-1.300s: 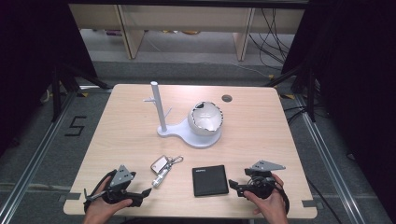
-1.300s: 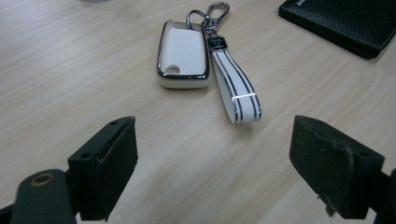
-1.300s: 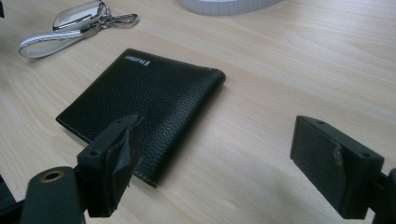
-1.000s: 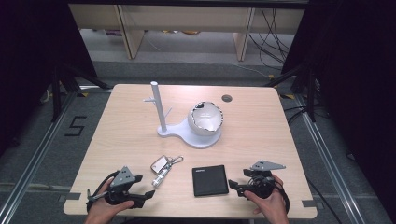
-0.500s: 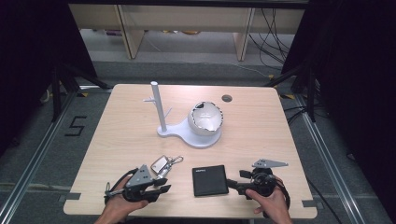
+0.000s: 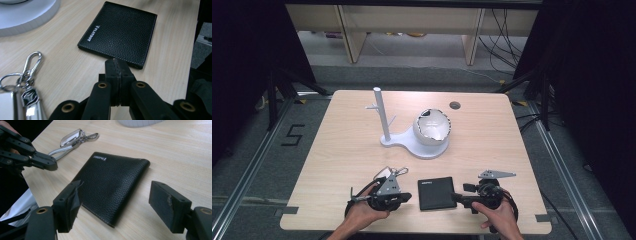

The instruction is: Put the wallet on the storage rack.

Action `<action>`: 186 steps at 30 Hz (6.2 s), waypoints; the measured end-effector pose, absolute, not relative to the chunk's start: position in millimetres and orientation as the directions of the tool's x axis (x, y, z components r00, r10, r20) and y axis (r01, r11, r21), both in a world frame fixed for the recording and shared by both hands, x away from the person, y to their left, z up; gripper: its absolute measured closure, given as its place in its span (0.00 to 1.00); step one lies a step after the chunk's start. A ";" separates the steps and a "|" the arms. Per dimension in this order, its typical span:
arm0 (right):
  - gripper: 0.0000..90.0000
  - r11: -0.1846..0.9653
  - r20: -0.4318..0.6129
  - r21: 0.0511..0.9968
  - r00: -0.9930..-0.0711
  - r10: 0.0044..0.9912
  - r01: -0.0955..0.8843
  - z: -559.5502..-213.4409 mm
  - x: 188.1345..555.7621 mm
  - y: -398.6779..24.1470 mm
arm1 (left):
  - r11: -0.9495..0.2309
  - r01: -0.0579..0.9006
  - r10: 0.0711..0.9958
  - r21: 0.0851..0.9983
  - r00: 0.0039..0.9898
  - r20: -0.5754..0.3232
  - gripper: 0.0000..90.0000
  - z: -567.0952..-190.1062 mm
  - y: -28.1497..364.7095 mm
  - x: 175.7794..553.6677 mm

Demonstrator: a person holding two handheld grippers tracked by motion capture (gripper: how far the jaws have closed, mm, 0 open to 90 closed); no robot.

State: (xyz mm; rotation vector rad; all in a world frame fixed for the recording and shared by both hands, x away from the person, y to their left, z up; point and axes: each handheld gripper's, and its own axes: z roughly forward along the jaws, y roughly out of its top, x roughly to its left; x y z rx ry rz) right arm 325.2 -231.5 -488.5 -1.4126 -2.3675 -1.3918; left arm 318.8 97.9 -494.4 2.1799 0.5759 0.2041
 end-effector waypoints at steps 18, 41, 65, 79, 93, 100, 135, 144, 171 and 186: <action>0.37 0.168 0.479 0.628 -0.547 0.686 0.760 -496.2 337.0 -224.2 | -0.608 0.324 0.430 0.725 0.902 -0.043 0.99 -504.4 66.5 333.3; 0.46 0.185 0.495 0.602 -0.544 0.678 0.777 -506.2 355.3 -219.0 | -0.589 0.366 0.452 0.720 0.888 -0.082 0.99 -508.1 64.1 334.6; 0.68 0.092 0.611 0.538 -0.462 0.643 0.838 -514.0 380.1 -218.4 | -0.634 0.336 0.403 0.697 0.912 -0.074 0.98 -510.4 50.6 324.8; 0.82 0.072 0.665 0.559 -0.499 0.555 0.826 -501.9 376.4 -216.3 | -0.623 0.343 0.409 0.703 0.909 -0.081 0.98 -510.8 50.7 324.0; 0.86 0.098 0.641 0.603 -0.554 0.531 0.792 -487.8 369.3 -210.4 | -0.604 0.338 0.404 0.722 0.910 -0.088 0.80 -503.6 53.6 318.8; 0.87 0.104 0.590 0.669 -0.611 0.527 0.736 -471.9 368.6 -209.7 | -0.551 0.341 0.428 0.761 0.899 -0.092 0.56 -485.7 72.4 310.8; 0.87 -0.075 0.561 0.751 -0.575 0.596 0.656 -411.3 422.4 -257.8 | -0.481 0.464 0.670 0.744 0.741 -0.030 0.26 -481.3 173.3 294.5; 0.87 -0.101 0.537 0.773 -0.562 0.628 0.626 -399.5 447.4 -266.1 | -0.488 0.475 0.688 0.732 0.725 -0.012 0.25 -484.5 180.9 296.6; 0.87 -0.153 0.554 0.744 -0.472 0.686 0.650 -403.4 525.2 -234.0 | -0.485 0.492 0.696 0.723 0.718 -0.023 0.22 -486.3 186.2 298.3; 0.87 -0.123 0.567 0.707 -0.454 0.687 0.696 -427.6 537.9 -207.8 | -0.474 0.501 0.702 0.725 0.711 -0.033 0.22 -489.3 184.4 298.4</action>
